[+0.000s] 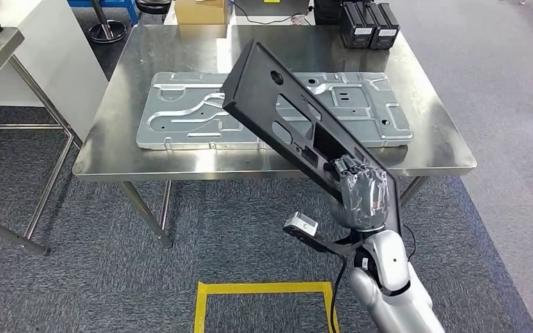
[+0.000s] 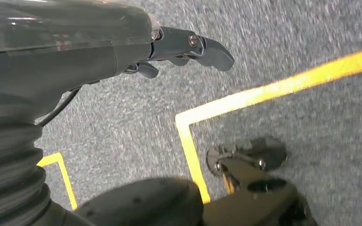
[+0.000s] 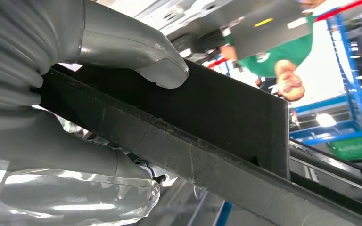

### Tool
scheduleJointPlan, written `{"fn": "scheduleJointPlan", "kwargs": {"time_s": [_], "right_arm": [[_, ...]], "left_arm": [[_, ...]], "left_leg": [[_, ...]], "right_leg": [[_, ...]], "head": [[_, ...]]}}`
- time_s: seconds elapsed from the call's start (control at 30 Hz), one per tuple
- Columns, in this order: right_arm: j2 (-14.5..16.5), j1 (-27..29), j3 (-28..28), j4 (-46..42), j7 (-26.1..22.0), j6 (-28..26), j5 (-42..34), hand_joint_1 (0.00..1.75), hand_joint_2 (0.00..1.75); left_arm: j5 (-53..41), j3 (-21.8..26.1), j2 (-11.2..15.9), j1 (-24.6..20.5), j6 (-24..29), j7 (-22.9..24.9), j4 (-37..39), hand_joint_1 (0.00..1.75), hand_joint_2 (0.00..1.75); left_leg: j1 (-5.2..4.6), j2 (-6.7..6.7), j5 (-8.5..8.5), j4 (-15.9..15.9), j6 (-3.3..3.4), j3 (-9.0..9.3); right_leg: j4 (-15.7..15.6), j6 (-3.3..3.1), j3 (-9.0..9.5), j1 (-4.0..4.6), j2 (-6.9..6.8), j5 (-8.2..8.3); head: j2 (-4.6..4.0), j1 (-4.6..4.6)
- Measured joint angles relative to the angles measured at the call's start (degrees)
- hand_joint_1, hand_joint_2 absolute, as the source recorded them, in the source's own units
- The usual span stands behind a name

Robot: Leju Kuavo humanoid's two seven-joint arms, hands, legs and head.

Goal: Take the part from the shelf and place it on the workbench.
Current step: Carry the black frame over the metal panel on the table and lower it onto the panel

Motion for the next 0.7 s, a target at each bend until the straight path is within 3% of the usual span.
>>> {"fn": "scheduleJointPlan", "kwargs": {"time_s": [0.07, 0.1, 0.13, 0.2, 0.23, 0.3, 0.4, 0.47, 0.53, 0.57, 0.6, 0.63, 0.7], "right_arm": [[-1.17, -0.28, 0.19, 1.82, 1.56, -0.63, 2.26, 1.75, 1.75], [-1.68, -0.32, 0.27, 2.54, 2.18, -0.81, 3.19, 1.75, 1.75], [-2.18, -0.39, 0.34, 3.14, 2.7, -0.9, 3.98, 1.75, 1.75], [-3.09, -0.75, 0.48, 4.01, 3.54, -0.97, 5.19, 1.75, 1.75], [-3.49, -1.03, 0.52, 4.34, 3.86, -1.01, 5.68, 1.75, 1.75], [-4.19, -1.49, 0.56, 4.94, 4.51, -1.05, 6.53, 1.75, 1.75], [-5.44, -1.99, 0.36, 5.65, 5.43, -0.97, 7.44, 1.75, 1.75], [-6.32, -2.73, -0.07, 5.95, 5.87, -0.9, 7.6, 1.75, 1.75], [-7.38, -3.56, -0.79, 6.22, 6.2, -0.81, 7.61, 1.75, 1.75], [-7.93, -3.91, -1.16, 6.38, 6.33, -0.75, 7.66, 1.75, 1.75], [-8.5, -4.3, -1.58, 6.55, 6.43, -0.63, 7.82, 1.75, 1.75], [-9.03, -4.76, -1.97, 6.69, 6.49, -0.45, 8.06, 1.75, 1.75], [-10.16, -6.31, -2.84, 6.98, 6.41, 0.24, 8.49, 1.75, 1.75]], "left_arm": [[-0.06, 0.0, -0.3, 0.13, -0.15, 0.0, 0.0, 0.0, 1.75], [-0.11, 0.0, -0.43, 0.18, -0.24, 0.0, 0.0, 0.0, 1.75], [-0.16, 0.0, -0.58, 0.22, -0.33, 0.0, 0.0, 0.0, 1.75], [-0.22, 0.0, -0.91, 0.22, -0.49, -0.02, 0.0, 0.0, 1.75], [-0.24, 0.0, -1.04, 0.19, -0.56, -0.05, 0.0, 0.0, 1.75], [-0.28, 0.0, -1.19, 0.16, -0.67, -0.15, 0.0, 0.0, 1.75], [-0.22, 0.0, -1.29, 0.18, -0.75, -0.23, 0.0, 0.0, 1.75], [-0.11, 0.02, -1.39, 0.18, -0.9, -0.26, 0.0, 0.0, 1.75], [0.04, 0.08, -1.52, 0.11, -1.1, -0.33, 0.0, 0.0, 1.75], [0.12, 0.11, -1.56, 0.05, -1.17, -0.36, 0.0, 0.0, 1.75], [0.13, 0.14, -1.59, 0.01, -1.23, -0.39, 0.0, 0.0, 1.75], [0.14, 0.16, -1.63, 0.0, -1.27, -0.39, 0.0, 0.0, 1.75], [0.2, 0.23, -1.72, 0.13, -1.33, -0.34, 0.0, 0.0, 1.75]], "left_leg": [[-0.06, 0.07, -0.08, 0.05, 0.13, 0.01], [-0.08, 0.07, -0.15, 0.07, 0.15, 0.07], [-0.08, 0.06, -0.23, 0.1, 0.13, 0.17], [-0.19, 0.05, -0.5, 0.17, -0.14, 0.42], [-0.32, 0.05, -0.66, 0.25, -0.37, 0.43], [-0.57, 0.14, -0.85, 0.29, -0.88, 0.36], [-0.57, 0.25, -1.6, 0.92, -1.7, 0.17], [-0.49, 0.19, -4.26, 5.37, -2.13, -1.8], [-0.43, 0.16, -7.79, 13.44, -2.32, -5.7], [-0.42, 0.16, -8.6, 16.51, -2.36, -7.27], [-0.42, 0.16, -8.31, 17.65, -2.33, -7.97], [-0.42, 0.16, -6.9, 16.42, -2.21, -7.55], [-0.48, 0.1, -2.63, 8.96, -1.6, -4.37]], "right_leg": [[6.0, 0.23, -3.17, -0.03, -0.08, -1.72], [6.32, 0.23, -3.52, -0.03, -0.12, -1.02], [4.39, 0.14, -2.77, -0.03, -0.16, 0.64], [-3.29, -0.31, 0.78, 0.11, -0.43, 4.61], [-6.55, -0.61, 2.25, 0.25, -0.55, 5.75], [-9.27, -1.17, 3.33, 0.56, -0.68, 6.05], [-9.66, -2.07, 3.42, 0.29, -0.55, 6.07], [-9.9, -2.68, 3.63, 0.05, -0.56, 6.12], [-9.88, -2.96, 3.65, 0.16, -0.54, 6.04], [-9.85, -3.0, 3.68, 0.21, -0.52, 6.01], [-9.81, -3.02, 3.73, 0.25, -0.46, 5.97], [-9.73, -2.99, 3.79, 0.27, -0.35, 5.92], [-9.48, -2.79, 3.88, 0.3, -0.04, 5.76]], "head": [[0.0, 0.0], [0.0, 0.0], [0.0, 0.0], [0.0, 0.0], [0.01, -0.02], [0.01, -0.07], [0.01, -0.11], [0.01, -0.2], [0.0, -0.26], [0.0, -0.25], [0.0, -0.25], [0.0, -0.25], [0.0, -0.24]]}}
